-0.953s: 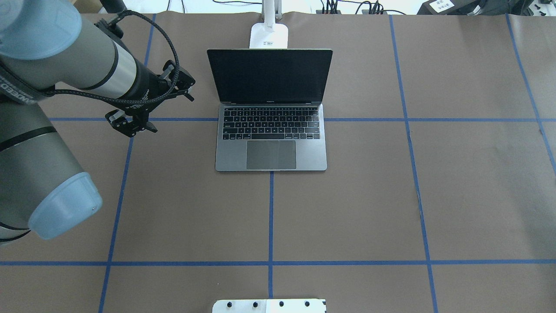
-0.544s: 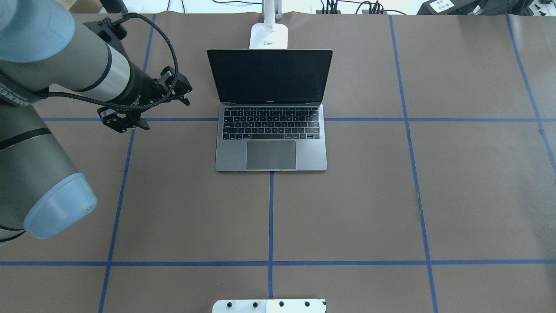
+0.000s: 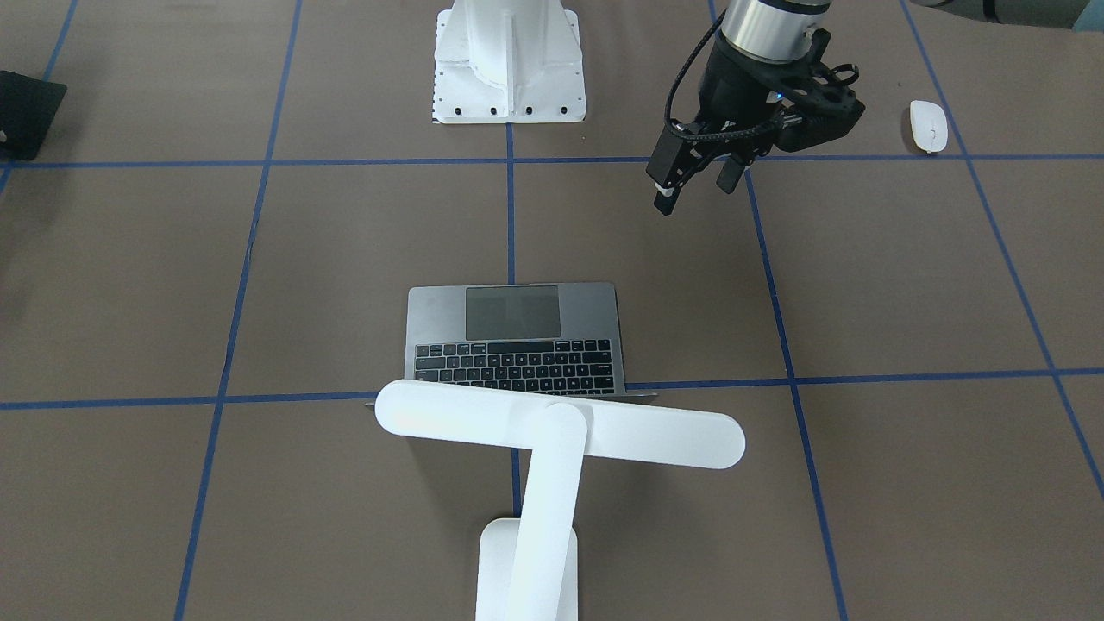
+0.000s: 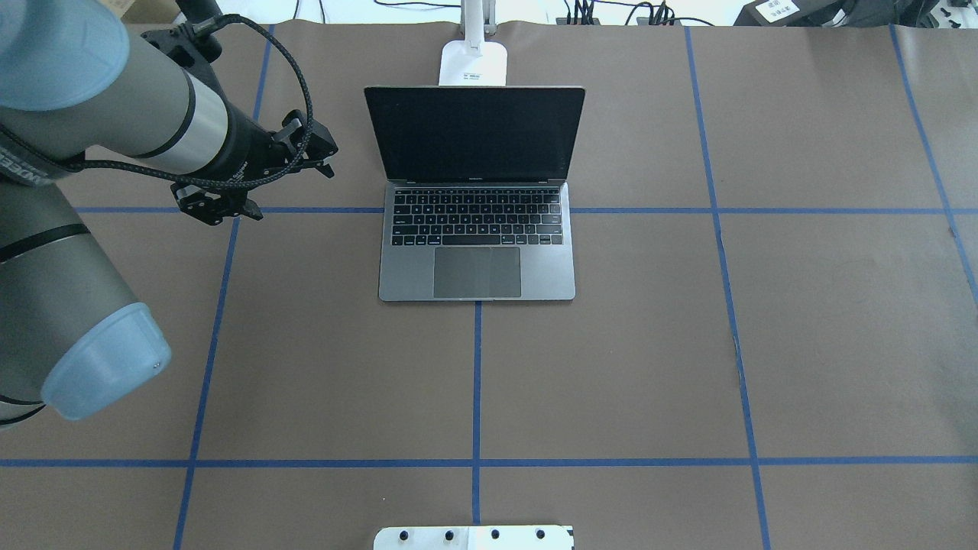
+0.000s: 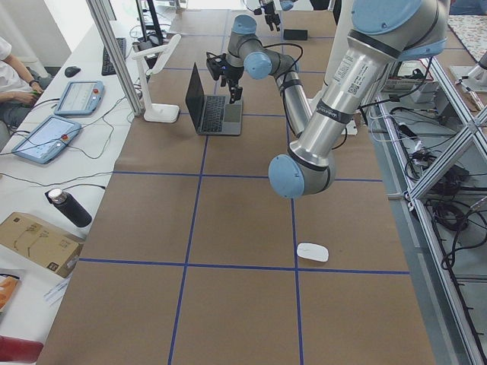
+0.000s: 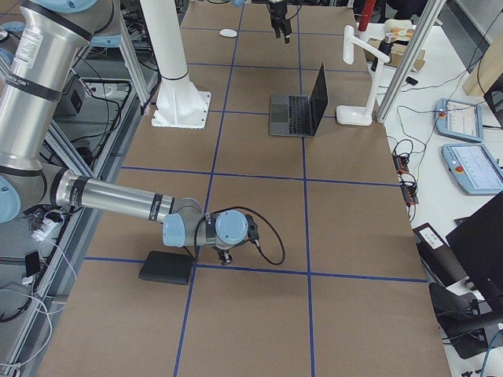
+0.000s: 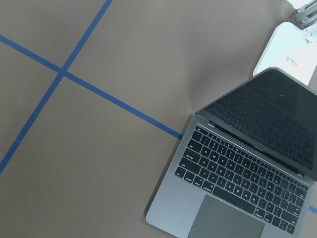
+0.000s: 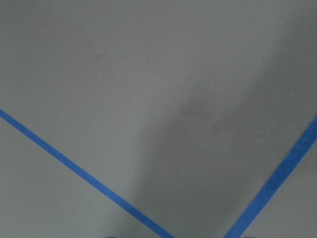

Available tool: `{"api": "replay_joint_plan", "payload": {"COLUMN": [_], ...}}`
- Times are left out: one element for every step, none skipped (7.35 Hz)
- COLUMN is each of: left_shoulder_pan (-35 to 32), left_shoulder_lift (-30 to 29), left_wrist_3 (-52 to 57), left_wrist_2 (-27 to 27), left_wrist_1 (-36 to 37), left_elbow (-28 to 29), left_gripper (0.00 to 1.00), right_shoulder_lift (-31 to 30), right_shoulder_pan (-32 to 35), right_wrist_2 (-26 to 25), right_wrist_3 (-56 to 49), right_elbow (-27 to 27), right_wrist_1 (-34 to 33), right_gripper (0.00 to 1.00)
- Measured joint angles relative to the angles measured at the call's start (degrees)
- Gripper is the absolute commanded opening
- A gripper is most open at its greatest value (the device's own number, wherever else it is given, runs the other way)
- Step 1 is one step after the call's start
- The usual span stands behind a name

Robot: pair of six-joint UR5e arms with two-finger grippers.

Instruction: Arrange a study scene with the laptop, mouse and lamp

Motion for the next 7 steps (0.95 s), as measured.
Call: {"api": "replay_joint_plan", "payload": {"left_shoulder_pan": [-0.03,-0.01,0.01,0.02,0.05,0.06,0.07], "left_shoulder_lift": [-0.17,-0.28,-0.4,-0.58,-0.74,-0.91,-1.04], "left_wrist_3": [0.0,-0.02,-0.12,-0.25,-0.32,-0.36,-0.43], "left_wrist_2": [0.7,1.08,1.4,1.95,2.51,2.79,2.92], "left_wrist_1": [0.0,-0.03,-0.06,-0.07,-0.04,-0.02,-0.01], "left_elbow": [-0.32,-0.5,-0.66,-0.85,-0.96,-1.02,-1.05], "left_gripper": [0.99,0.99,0.99,0.99,0.99,0.99,0.99], "right_shoulder_lift": [-0.16,-0.19,-0.19,-0.28,-0.6,-1.18,-1.66], "right_shoulder_pan": [-1.0,-1.51,-1.78,-2.0,-2.17,-2.23,-2.23], "right_wrist_2": [0.82,1.13,1.15,1.02,0.91,0.86,0.9], "right_wrist_3": [-1.99,-4.92,-6.73,-7.58,-8.26,-8.89,-9.2], "right_elbow": [-1.38,-3.57,-5.06,-5.7,-5.92,-5.93,-5.89], "right_wrist_1": [-0.02,-0.04,-0.14,-0.29,-0.41,-0.49,-0.61], "right_gripper": [0.89,0.89,0.89,0.89,0.89,0.89,0.89]}}
